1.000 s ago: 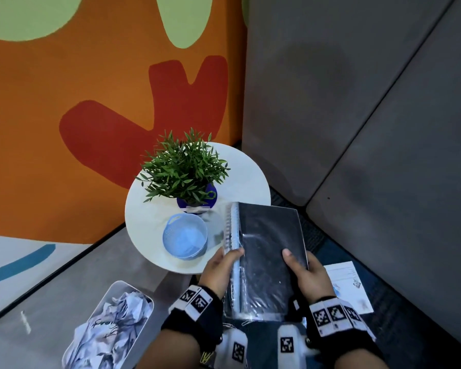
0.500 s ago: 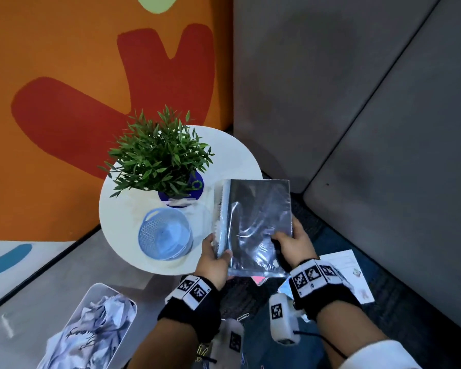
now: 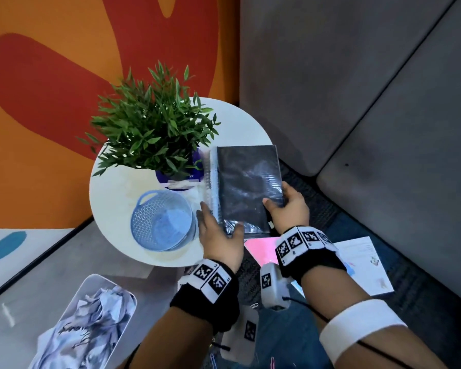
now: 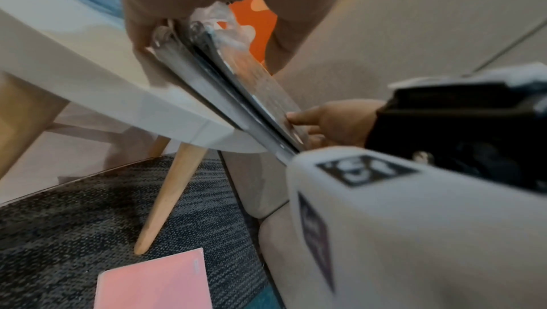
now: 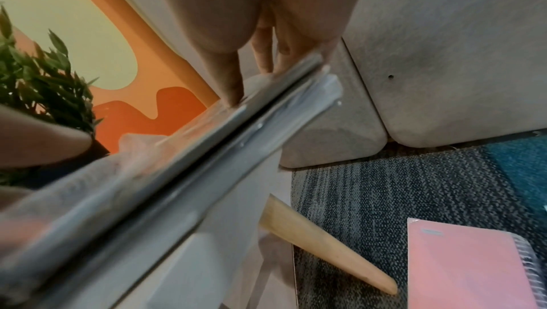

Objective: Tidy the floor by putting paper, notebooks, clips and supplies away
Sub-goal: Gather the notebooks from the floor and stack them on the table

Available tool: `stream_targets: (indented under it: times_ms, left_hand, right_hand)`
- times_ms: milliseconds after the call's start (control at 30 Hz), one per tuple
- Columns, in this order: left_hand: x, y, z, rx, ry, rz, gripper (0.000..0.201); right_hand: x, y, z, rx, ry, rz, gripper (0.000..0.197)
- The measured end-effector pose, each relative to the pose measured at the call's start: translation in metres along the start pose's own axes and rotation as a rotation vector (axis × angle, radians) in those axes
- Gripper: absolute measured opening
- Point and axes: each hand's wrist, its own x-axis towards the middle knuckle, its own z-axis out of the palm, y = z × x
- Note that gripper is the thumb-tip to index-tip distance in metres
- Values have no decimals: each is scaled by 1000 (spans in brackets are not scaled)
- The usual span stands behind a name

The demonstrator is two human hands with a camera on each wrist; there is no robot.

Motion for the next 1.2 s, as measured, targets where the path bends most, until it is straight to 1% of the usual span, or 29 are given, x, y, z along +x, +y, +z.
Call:
stream_targets:
  times_ms: [100,200,333,400,500,600,667,733,833,900,1033,1200]
  left_hand:
    - [-18,6,0,131,-21,97,93]
    - [-43,20,8,232,-43,203,92]
    - [-75,41,28,237,-155,229,75]
    - [-92,52,38,215,-185,224,66]
    - [-127,66,59,225,-182,186,59]
    - [-154,69,83,233,-190,108,55]
    - [-164,65,101,219,-200,45,52]
    - [-171,64,120,197,-227,-9,49]
    - [-168,64,142,211,-285,-75,45]
    - [-162,63,156,227,-305,-105,43]
    - [-149,54,180,261,-323,-114,41]
    - [-124,37,216,324,-379,-148,44]
  right_hand:
    - [-8,-5,-5,-10,-37,-26,67]
    - [-21,-6,-22,25,-65,-33,64]
    - [-41,3,-66,22,-98,-67,41]
    - [-49,16,-95,30,-130,-45,31]
    - [-63,39,-152,14,-183,-1,25]
    - [-72,63,-200,-90,-227,6,24]
    - [-73,79,-223,-161,-251,23,24]
    - [-70,97,-243,-193,-244,74,23]
    - [-63,124,-261,-231,-238,150,22]
    - [-55,139,-267,-272,-260,169,22]
    - [-38,162,-273,-303,-252,227,24]
    - [-5,187,-274,-311,-237,284,24]
